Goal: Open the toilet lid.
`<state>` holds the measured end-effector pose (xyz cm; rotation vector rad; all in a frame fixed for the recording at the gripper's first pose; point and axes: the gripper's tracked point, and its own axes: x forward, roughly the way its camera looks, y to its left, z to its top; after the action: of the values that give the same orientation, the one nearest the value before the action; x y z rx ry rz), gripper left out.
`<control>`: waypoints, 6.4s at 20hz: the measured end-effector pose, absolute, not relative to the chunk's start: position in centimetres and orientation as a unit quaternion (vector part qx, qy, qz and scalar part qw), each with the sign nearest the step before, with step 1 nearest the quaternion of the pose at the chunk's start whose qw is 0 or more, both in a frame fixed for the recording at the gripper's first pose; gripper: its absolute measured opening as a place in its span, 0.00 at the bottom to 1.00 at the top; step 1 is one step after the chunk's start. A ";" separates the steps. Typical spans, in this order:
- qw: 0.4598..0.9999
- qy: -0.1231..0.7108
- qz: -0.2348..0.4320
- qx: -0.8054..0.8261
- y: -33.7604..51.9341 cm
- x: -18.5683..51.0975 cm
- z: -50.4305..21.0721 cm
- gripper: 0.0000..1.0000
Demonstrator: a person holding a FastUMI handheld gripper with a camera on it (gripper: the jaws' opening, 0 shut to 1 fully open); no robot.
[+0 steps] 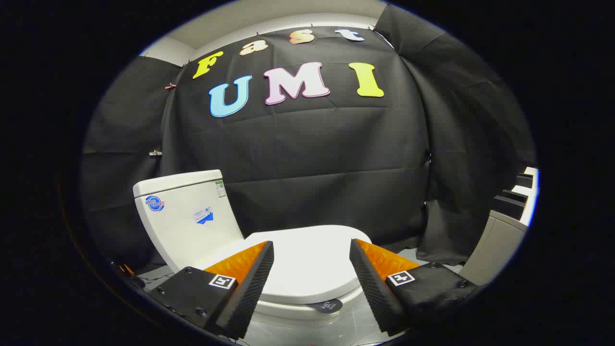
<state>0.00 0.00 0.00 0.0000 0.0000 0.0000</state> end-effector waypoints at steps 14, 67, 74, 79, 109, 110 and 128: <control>1.000 0.011 0.001 0.000 -0.3 0.1 -0.6 0.99; 0.989 0.136 -0.035 0.051 -6.0 0.9 -8.9 0.99; 0.967 0.219 -0.049 0.118 -7.8 0.8 -15.1 0.99; 0.941 0.267 -0.049 0.201 -7.5 1.1 -18.4 0.97; 0.849 0.265 -0.010 0.457 -5.5 4.8 -17.8 0.05; 0.850 0.267 -0.011 0.454 -5.3 4.8 -17.9 0.05; 0.907 0.231 -0.016 0.351 -1.2 4.6 -7.6 0.05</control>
<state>4.61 -1.23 -7.62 0.7250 0.4772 -0.0329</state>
